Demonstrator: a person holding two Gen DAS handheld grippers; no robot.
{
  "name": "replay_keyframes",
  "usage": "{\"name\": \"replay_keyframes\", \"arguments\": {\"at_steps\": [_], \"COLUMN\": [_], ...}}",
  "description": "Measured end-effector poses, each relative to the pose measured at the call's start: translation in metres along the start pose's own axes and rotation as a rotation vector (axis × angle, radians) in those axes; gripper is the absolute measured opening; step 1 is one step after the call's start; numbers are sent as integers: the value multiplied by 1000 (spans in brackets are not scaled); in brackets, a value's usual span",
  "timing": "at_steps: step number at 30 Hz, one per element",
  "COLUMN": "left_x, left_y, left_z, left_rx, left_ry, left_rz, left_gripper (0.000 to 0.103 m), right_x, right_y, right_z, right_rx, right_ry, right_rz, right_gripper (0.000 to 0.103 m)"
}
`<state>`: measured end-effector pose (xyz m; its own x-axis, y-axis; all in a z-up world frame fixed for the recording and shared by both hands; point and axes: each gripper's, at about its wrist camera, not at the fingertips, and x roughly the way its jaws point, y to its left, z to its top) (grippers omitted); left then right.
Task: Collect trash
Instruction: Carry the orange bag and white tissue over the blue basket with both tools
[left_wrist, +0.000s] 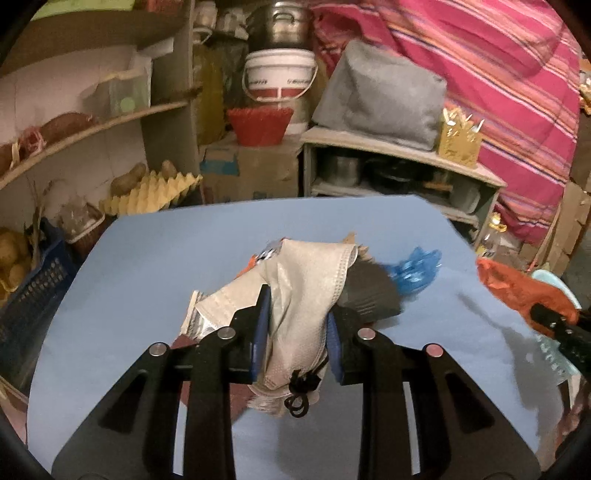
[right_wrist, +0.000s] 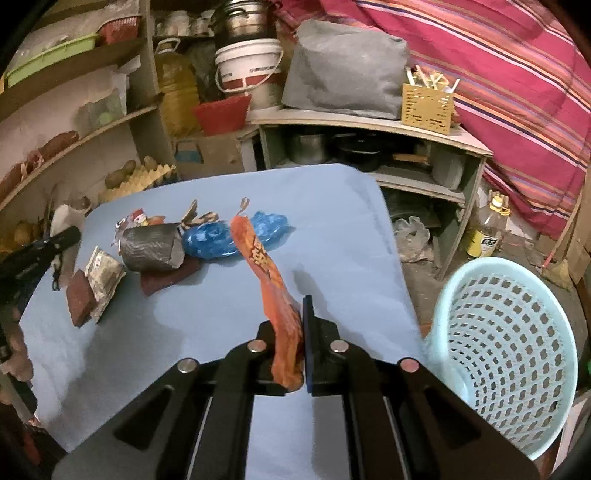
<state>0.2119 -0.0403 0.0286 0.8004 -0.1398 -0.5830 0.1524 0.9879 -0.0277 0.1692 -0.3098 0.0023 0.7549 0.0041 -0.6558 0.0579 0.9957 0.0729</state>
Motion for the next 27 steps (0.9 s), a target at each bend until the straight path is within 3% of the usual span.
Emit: {"name": "replay_keyframes", "arguments": {"at_steps": [6, 14, 27], "left_x": [-19, -21, -1], "left_y": [-38, -105, -255], "left_z": [6, 10, -5], "left_rx": [45, 84, 176], "left_ry": [-37, -51, -8], "left_rz": [-27, -118, -351], "left_gripper": [26, 26, 26], "right_x": [-16, -42, -68], "right_y": [-33, -90, -203], "right_z": [1, -5, -36], "right_rx": [46, 128, 279], "right_ry": [-31, -73, -56], "right_rz": [-22, -92, -209], "right_gripper": [5, 5, 5]}}
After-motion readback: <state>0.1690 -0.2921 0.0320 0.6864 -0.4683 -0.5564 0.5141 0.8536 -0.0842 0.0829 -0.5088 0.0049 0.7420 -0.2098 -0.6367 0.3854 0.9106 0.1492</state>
